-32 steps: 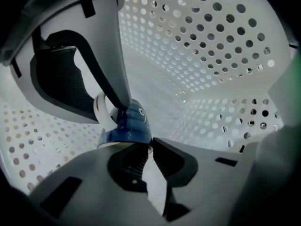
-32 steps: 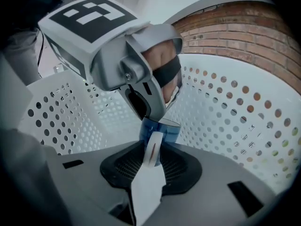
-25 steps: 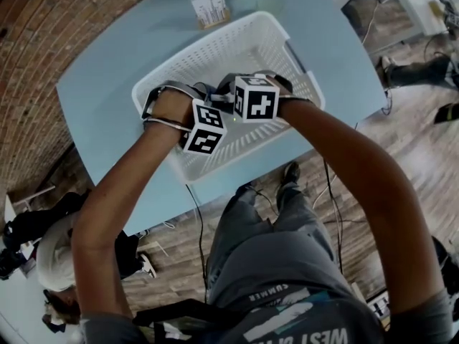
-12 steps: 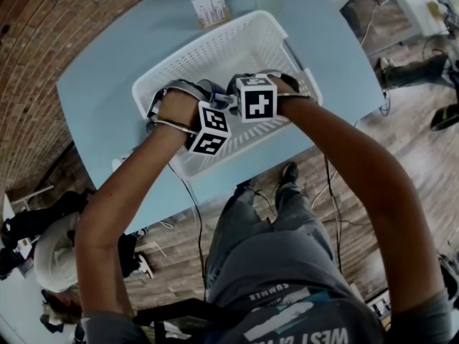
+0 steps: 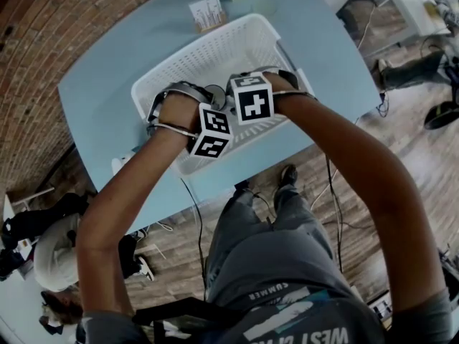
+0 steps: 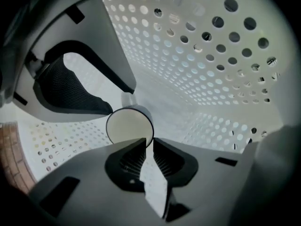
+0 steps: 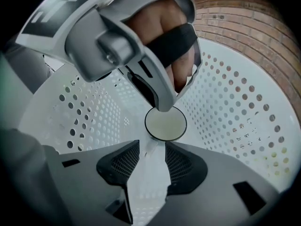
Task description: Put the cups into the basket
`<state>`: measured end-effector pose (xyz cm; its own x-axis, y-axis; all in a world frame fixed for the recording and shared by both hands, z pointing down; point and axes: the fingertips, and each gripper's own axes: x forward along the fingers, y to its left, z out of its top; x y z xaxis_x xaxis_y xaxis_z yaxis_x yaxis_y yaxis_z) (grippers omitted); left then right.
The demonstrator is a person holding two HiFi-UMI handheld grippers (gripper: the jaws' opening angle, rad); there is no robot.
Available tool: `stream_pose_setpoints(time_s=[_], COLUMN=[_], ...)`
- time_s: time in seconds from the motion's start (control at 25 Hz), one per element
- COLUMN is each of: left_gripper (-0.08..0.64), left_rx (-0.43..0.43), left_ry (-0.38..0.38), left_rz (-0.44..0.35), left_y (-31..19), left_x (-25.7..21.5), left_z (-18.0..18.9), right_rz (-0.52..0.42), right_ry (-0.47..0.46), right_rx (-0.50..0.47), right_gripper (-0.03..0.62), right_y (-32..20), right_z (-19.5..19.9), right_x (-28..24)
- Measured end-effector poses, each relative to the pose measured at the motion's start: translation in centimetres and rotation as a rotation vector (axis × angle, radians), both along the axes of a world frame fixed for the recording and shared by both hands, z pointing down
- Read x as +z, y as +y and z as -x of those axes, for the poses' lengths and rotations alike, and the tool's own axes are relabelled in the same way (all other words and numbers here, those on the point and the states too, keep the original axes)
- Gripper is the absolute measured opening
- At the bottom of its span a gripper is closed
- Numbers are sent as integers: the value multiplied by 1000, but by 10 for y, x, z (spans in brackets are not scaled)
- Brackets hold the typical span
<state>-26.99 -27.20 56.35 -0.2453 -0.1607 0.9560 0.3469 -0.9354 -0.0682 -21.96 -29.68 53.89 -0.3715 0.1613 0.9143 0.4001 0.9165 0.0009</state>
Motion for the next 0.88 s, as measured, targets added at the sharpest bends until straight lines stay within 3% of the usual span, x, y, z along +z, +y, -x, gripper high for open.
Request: stream_pose_setpoints(time_s=[0.32,0.48,0.68,0.8,0.88], left_gripper=[34,34,34,32,32], left_rx=[-118,-194,-290,-323,-338], left_ry=[94,203,354,438,505], left_rz=[-52,-145,-299,-398,-467], left_y=[-7,-20,-42,-53,-59], left_x=[-26,-53,-97,-126,-145], left_z=[-1,-9,-12,-14,-18], right_rz=[-22,-43,-98,-106,-126], right_ry=[-95,-153,-330,-478,-575], right_rx=[24,68,134,253,312], right_gripper=[160,158,143,27,12], right_y=[1,2,-6,-13,-18], right_z=[8,6,15,16,15], right_x=[-37,-54,-101,-137,-163])
